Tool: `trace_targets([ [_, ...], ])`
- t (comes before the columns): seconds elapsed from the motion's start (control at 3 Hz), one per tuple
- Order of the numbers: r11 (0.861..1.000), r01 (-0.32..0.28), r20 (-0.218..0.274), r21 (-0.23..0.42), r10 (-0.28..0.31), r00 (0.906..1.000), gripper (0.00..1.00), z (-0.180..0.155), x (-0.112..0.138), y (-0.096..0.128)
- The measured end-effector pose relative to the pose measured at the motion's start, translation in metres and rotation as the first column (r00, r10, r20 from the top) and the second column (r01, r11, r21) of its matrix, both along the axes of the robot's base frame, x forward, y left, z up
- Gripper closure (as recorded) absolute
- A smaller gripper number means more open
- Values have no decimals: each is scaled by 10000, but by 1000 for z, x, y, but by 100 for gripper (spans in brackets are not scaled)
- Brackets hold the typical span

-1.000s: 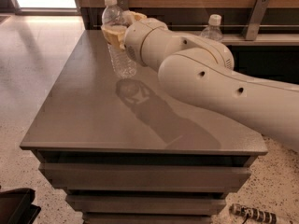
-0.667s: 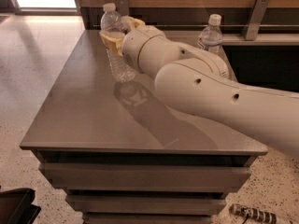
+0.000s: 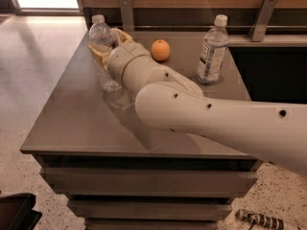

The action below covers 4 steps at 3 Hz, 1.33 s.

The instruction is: Place water bottle upright

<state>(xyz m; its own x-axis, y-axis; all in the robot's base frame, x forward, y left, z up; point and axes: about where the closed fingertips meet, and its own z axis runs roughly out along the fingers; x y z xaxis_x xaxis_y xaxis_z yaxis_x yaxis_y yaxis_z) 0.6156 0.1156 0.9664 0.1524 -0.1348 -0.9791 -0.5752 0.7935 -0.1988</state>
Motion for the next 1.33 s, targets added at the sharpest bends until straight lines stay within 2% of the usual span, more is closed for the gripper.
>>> trace_targets([
  [0.67, 9985, 551, -185, -47, -552, 9983, 100, -22, -7, 14],
  [1.33, 9960, 887, -154, 125, -885, 9960, 100, -34, -8, 21],
])
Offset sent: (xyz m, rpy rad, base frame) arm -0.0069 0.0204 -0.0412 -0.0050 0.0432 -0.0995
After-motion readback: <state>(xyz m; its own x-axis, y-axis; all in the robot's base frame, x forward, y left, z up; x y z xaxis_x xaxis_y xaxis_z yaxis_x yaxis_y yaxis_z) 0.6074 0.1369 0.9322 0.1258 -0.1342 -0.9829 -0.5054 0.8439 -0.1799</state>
